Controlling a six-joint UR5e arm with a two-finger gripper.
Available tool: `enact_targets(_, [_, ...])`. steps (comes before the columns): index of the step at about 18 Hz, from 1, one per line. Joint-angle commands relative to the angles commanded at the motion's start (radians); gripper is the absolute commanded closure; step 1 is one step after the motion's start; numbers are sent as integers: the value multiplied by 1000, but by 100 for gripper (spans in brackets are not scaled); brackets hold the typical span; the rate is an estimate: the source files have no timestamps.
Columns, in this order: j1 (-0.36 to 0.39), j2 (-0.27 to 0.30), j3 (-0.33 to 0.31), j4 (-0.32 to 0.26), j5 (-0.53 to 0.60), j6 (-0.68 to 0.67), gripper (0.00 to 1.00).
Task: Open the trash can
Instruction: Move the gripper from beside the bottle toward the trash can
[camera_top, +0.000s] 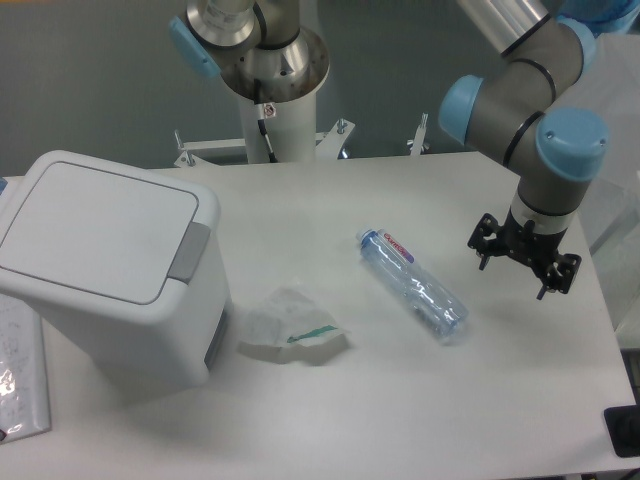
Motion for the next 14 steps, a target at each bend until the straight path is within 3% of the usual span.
enact_targets(6, [-32, 5, 0, 25, -3, -43, 0])
enact_targets(11, [-63, 9, 15, 23, -70, -403, 0])
enact_targets(14, [-92, 15, 32, 18, -130, -494, 0])
